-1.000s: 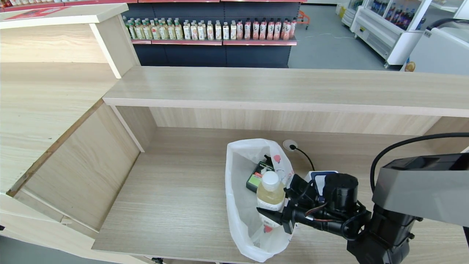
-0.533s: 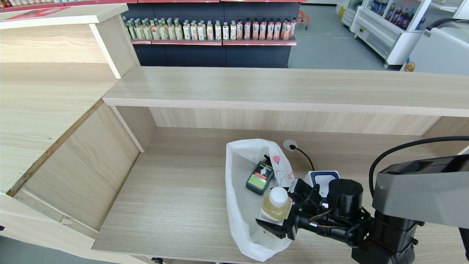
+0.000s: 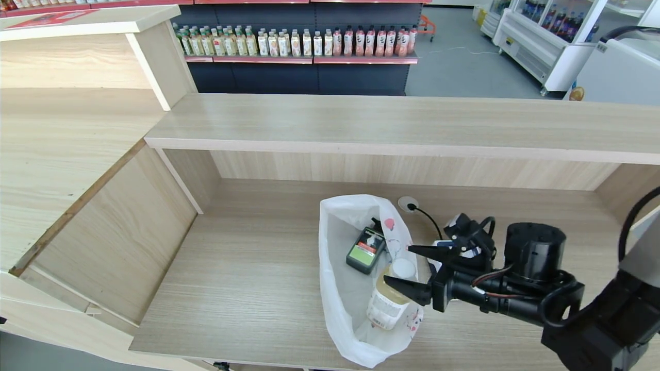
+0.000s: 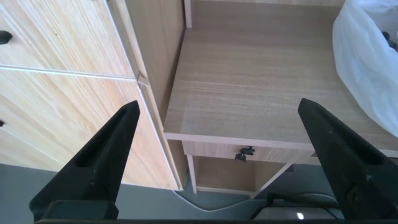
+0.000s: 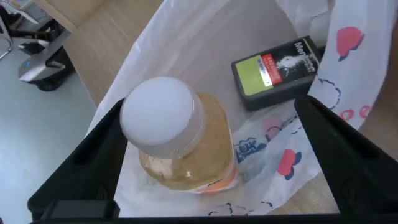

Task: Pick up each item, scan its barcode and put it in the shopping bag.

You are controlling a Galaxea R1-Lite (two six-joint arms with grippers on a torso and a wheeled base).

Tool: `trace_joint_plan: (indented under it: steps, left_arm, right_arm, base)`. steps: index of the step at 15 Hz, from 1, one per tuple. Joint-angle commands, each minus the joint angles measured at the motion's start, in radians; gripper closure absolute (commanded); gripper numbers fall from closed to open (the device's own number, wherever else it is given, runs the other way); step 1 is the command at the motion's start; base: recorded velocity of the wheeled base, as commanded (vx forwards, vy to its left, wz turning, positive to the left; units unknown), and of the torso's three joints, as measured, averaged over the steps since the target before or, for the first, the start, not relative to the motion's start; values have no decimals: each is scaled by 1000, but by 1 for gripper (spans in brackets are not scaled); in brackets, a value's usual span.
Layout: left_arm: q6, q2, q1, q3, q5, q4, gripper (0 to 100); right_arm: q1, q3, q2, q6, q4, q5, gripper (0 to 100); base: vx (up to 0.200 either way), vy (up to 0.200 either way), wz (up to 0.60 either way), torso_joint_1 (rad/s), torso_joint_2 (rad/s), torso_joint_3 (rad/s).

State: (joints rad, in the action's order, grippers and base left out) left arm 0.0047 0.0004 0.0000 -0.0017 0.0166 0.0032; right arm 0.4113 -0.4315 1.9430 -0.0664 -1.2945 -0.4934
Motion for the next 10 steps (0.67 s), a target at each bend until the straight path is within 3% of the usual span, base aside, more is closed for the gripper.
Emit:
trace_joint_plan:
  steps: [1,2,4,7,10]
  left_arm:
    - [0,0,0,0,0,0,0]
    - [0,0,0,0,0,0,0]
    - [0,0,0,0,0,0,0]
    - [0,0,0,0,0,0,0]
    - [0,0,0,0,0,0,0]
  right_arm:
    - [-95,33,-237,2,118,1,0]
    - [-112,48,-269,0,129,-1,0]
    - [-230,83,-426,0,221,39,0]
    - [-295,114,-661,14,531,200,0]
    - [-339,146,-737,73,584,237,0]
  base:
    - [0,0,0,0,0,0]
    - [0,0,0,0,0,0]
    - [0,0,0,0,0,0]
    - [0,0,0,0,0,0]
    - [0,0,0,0,0,0]
